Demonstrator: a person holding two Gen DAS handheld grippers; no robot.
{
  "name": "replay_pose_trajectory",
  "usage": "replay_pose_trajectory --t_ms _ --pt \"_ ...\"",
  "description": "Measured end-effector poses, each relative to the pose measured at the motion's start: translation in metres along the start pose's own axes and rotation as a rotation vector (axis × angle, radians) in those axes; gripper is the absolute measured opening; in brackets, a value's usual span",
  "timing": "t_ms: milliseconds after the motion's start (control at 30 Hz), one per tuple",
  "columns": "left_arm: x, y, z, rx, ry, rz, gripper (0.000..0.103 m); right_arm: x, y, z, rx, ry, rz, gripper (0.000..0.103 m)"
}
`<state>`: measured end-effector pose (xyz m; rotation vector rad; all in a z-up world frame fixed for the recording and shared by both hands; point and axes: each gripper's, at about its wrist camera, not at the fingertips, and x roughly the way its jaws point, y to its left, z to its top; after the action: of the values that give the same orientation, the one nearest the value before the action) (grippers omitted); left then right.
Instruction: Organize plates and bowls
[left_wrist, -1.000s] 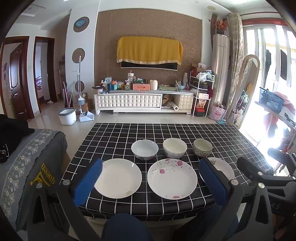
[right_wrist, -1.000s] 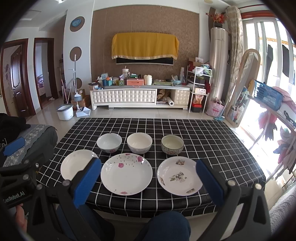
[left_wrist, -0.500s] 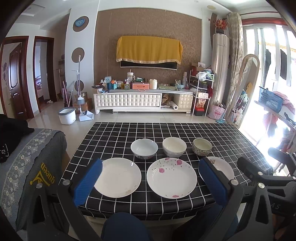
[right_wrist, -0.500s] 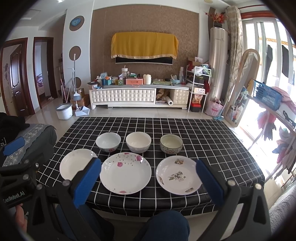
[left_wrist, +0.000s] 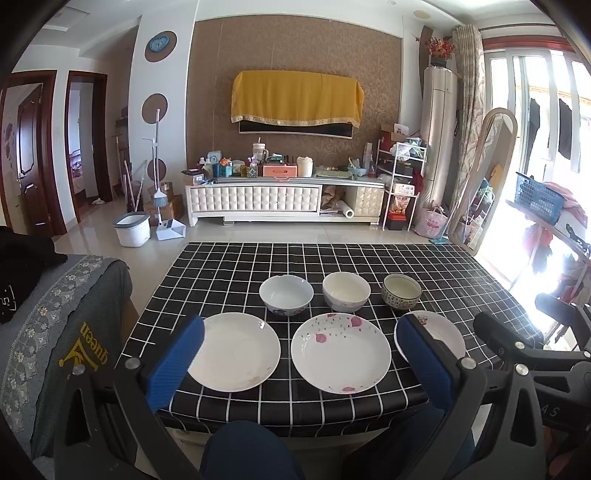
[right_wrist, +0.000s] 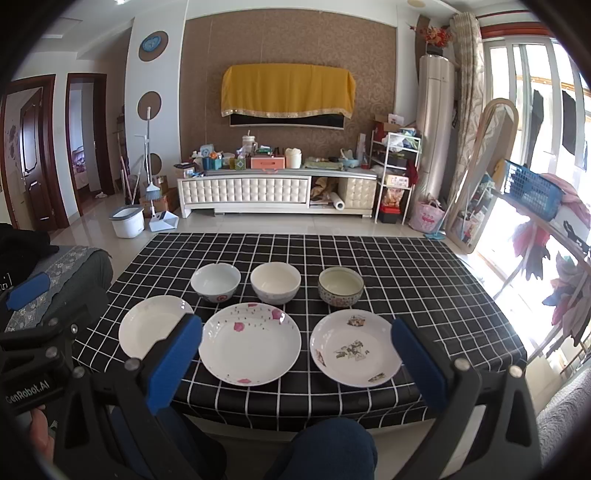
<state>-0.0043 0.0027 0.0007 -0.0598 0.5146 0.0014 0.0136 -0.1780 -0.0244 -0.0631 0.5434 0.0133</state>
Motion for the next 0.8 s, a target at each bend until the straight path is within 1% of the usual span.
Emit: replay_pose_trajectory --t_ms 233,400,533,667,733,800 --pt "0.001 0.001 0.001 -0.001 0.002 -0.002 0.103 0.001 0.000 0.001 0.001 0.004 0.002 0.103" --pt "0.006 0.006 0.012 -0.008 0.001 0.000 0.103 0.006 0.004 0.011 -0.006 -0.007 0.011 0.103" --pt "0.011 0.014 0.023 -0.011 -0.010 0.009 0.103 0.012 0.012 0.026 -0.008 -0.036 0.031 0.103" --pt "0.020 0.027 0.035 -0.004 -0.030 0.032 0.103 0.025 0.026 0.038 -0.064 -0.060 0.049 0.103" --pt "0.028 0.039 0.040 -0.006 -0.038 0.071 0.103 0.039 0.036 0.044 -0.087 -0.056 0.083 0.103" --pt "0.038 0.053 0.041 -0.025 -0.035 0.106 0.103 0.055 0.046 0.048 -0.092 -0.034 0.109 0.103"
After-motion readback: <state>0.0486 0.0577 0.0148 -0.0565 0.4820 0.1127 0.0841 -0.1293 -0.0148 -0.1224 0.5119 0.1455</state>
